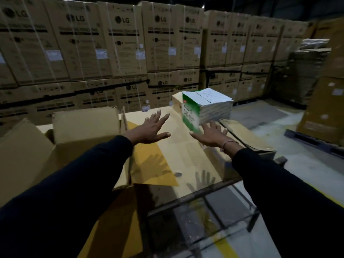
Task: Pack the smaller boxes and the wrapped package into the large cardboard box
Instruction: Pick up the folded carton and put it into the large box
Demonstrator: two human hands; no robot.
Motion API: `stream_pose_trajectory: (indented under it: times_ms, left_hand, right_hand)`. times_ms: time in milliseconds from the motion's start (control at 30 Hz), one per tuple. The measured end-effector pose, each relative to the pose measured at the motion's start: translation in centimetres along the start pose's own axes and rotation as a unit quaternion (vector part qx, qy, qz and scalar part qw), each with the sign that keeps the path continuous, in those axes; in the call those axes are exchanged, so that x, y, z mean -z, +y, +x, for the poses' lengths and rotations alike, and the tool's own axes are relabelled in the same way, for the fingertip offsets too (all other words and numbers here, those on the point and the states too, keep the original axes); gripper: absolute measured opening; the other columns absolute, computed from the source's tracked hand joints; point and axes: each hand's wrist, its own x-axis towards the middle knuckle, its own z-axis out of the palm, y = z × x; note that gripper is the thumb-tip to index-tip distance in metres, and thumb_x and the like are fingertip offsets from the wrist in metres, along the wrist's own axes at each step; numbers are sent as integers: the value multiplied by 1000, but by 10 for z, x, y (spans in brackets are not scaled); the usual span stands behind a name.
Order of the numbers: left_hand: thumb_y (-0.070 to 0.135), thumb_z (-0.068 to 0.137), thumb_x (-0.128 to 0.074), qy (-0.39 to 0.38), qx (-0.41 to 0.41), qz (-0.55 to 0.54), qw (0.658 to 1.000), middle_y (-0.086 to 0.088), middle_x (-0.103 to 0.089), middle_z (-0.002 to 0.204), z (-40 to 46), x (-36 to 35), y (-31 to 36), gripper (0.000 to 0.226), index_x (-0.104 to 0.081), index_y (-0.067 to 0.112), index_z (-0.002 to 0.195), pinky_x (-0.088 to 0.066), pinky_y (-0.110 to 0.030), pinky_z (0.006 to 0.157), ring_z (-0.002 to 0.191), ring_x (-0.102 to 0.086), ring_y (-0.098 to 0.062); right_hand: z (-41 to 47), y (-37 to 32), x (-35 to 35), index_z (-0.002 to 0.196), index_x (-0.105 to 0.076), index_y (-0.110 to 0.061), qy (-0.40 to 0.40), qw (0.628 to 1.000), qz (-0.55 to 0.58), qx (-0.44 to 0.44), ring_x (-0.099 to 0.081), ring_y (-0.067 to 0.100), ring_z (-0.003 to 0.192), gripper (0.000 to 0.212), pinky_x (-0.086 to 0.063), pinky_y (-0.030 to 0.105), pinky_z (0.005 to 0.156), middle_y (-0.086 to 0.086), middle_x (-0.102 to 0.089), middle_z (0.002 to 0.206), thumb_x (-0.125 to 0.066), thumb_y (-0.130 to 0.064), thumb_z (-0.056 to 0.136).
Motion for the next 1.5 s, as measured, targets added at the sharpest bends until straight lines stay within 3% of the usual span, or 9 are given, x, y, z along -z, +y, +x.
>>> stream_pose_trajectory:
  times_ms: [233, 400, 733, 900, 1033, 1133, 1233, 1367, 1500]
  left_hand:
    - [64, 101, -39, -29, 8, -70, 997, -14, 23, 168, 61, -60, 97, 87, 11, 30, 163, -2, -54, 125, 157, 10, -38]
    - [66, 101, -39, -65, 63, -149, 985, -14, 21, 169, 102, -107, 141, 87, 10, 30, 164, -7, -54, 125, 157, 7, -39]
    - [63, 101, -42, -68, 144, -281, 946, -16, 22, 168, 243, -187, 184, 89, 5, 22, 164, -6, -58, 124, 155, 14, -41]
    - [70, 95, -47, -56, 202, -308, 928, -18, 27, 166, 308, -213, 196, 98, 2, 21, 164, -2, -65, 122, 152, 21, -45]
    - [72, 90, -56, -58, 238, -334, 910, -21, 31, 163, 352, -223, 192, 107, 0, 18, 163, -8, -71, 118, 151, 23, -47]
    - [76, 86, -56, -60, 239, -321, 915, -24, 30, 163, 372, -238, 183, 113, 0, 15, 163, -17, -70, 117, 151, 24, -47]
    - [83, 85, -45, -37, 241, -241, 940, -22, 24, 166, 374, -260, 185, 111, -5, 15, 163, -25, -68, 114, 152, 23, -45]
    - [90, 82, -31, 6, 244, -180, 953, -18, 18, 169, 375, -275, 189, 111, -8, 18, 163, -31, -65, 112, 153, 22, -44]
    - [92, 80, -38, 30, 267, -185, 945, -18, 19, 169, 372, -270, 193, 114, -10, 19, 164, -34, -62, 113, 155, 19, -38]
  right_hand:
    - [-5, 111, -1, 164, -24, -23, -7, 999, -8, -32, -11, 40, 155, 92, -9, 64, 122, 12, -9, 171, -35, -82, 94]
    - [11, 167, -9, 164, -22, -24, -13, 998, 17, -56, -9, 41, 156, 94, -8, 64, 123, 13, -8, 171, -38, -82, 93]
    - [77, 240, -35, 165, -19, -36, -50, 995, 26, -88, 3, 40, 159, 86, 4, 67, 122, 10, 0, 174, -39, -81, 94]
    - [129, 268, -35, 165, -16, -40, -79, 993, 1, -91, 7, 39, 159, 84, 7, 70, 120, 9, 4, 174, -34, -81, 95]
    - [179, 287, -35, 164, -17, -43, -92, 989, -5, -113, 7, 37, 159, 82, 9, 69, 120, 7, 4, 174, -33, -82, 95]
    - [216, 302, -39, 164, -17, -44, -106, 986, -10, -130, 2, 39, 158, 81, 5, 69, 120, 8, 2, 174, -33, -82, 94]
    - [237, 321, -52, 163, -16, -47, -128, 982, -10, -137, -6, 45, 155, 86, -4, 70, 120, 11, -3, 172, -33, -88, 89]
    - [250, 339, -65, 163, -1, -49, -137, 982, -36, -124, 3, 51, 155, 105, -9, 69, 120, 17, 15, 172, -33, -99, 76]
    - [270, 348, -59, 162, 0, -52, -132, 984, 10, -119, -11, 51, 154, 129, -19, 64, 121, 21, 8, 171, -44, -109, 54]
